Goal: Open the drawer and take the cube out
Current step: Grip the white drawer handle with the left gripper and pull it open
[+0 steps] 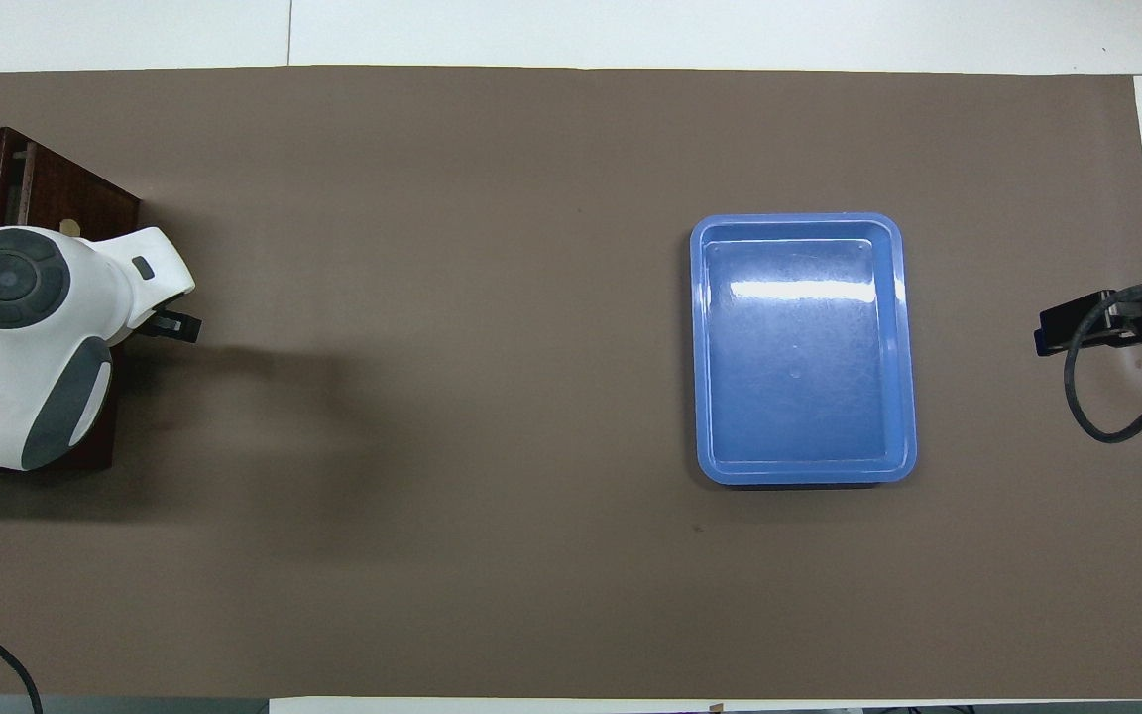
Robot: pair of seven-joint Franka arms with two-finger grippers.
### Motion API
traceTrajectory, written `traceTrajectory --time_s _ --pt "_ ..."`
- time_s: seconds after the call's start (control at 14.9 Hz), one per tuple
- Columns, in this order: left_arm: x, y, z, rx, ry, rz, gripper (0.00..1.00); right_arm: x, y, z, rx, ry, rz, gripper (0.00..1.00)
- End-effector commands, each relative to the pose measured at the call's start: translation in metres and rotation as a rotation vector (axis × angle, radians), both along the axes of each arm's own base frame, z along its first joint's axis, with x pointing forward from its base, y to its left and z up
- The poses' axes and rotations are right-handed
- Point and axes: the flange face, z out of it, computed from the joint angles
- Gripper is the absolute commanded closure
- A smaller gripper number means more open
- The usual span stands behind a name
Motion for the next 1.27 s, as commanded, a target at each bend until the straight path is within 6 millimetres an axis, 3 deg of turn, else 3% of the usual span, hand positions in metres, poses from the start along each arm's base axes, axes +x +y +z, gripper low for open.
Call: traceTrajectory --time_s 0.0,0.74,0.94,1.2 --pt "-0.006 -0.032 -0.001 0.001 -0.004 -0.046 0.0 -0.005 -0.001 0.002 -0.021 0.002 -0.012 0.0" --pt "-0.022 -0.117 0.009 -0.024 0.021 -0.03 0.0 -0.005 -0.001 0.002 -0.021 0.002 -0.012 0.0" --pt "-0.02 -0.116 0.014 -0.008 0.04 -0.029 0.0 -0.005 -0.001 0.002 -0.021 0.002 -0.012 0.0" --pt "-0.002 -0.113 0.046 0.034 0.088 -0.063 0.0 -0.005 -0.001 0.002 -0.021 0.002 -0.012 0.0"
